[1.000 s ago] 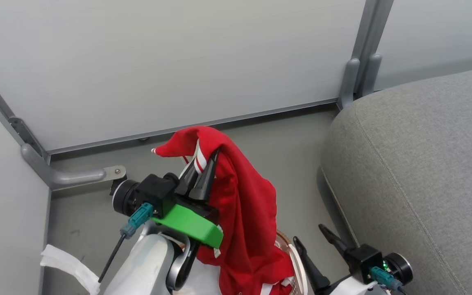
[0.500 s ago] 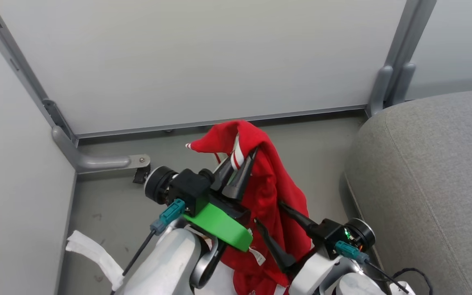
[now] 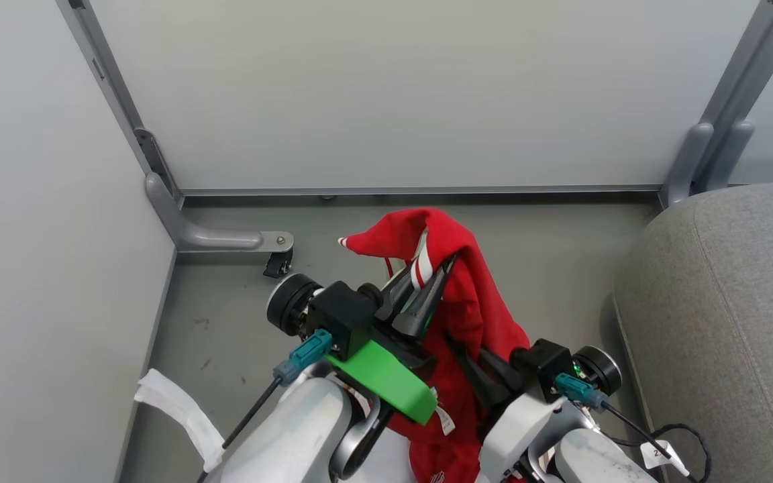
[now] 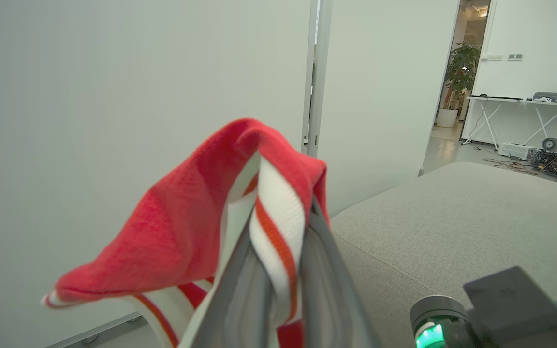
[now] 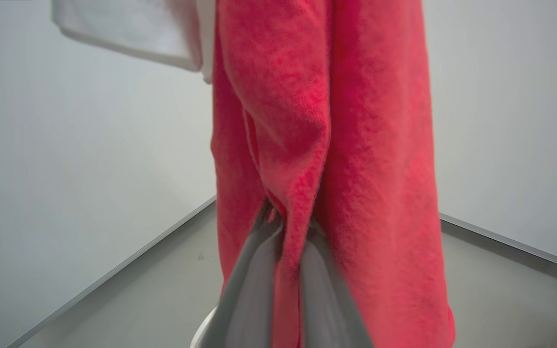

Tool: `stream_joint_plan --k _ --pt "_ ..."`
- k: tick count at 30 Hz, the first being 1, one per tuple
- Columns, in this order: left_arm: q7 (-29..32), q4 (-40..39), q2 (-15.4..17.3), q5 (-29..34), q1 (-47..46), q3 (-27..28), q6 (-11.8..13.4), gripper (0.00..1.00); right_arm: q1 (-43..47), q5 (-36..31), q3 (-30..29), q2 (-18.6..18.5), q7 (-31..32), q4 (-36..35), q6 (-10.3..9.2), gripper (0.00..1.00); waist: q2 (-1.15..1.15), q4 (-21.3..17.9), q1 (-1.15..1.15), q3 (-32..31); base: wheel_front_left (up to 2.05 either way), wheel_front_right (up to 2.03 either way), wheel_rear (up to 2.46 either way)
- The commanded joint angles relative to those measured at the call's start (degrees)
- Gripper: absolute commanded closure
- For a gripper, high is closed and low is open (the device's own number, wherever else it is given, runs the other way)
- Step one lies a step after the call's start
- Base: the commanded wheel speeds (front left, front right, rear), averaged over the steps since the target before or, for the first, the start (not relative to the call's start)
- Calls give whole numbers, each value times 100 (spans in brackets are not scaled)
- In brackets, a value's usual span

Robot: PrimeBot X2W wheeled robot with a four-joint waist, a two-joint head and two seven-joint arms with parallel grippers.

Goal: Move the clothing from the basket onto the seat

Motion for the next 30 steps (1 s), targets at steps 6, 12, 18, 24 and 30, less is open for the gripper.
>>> stream_joint_plan --k 6,12,18,24,30 --pt "-4 29 -4 47 -6 140 -21 50 91 98 -21 -27 -27 -3 -6 100 0 -12 0 12 0 0 0" --pt "-4 35 -1 164 169 345 -20 0 176 118 -55 -26 -27 -129 -6 100 0 -233 0 -5 0 0 0" --pt "-2 178 6 288 348 570 -20 0 376 83 -147 -27 -28 -329 -6 100 0 -659 0 -3 0 0 0" --pt "-1 135 29 402 519 808 -20 0 609 34 -218 -20 -28 -541 -6 100 0 -1351 0 49 0 0 0" --pt "-2 104 92 510 706 1048 -21 0 656 3 -334 -21 -28 -737 -6 100 0 -2179 0 140 0 0 0"
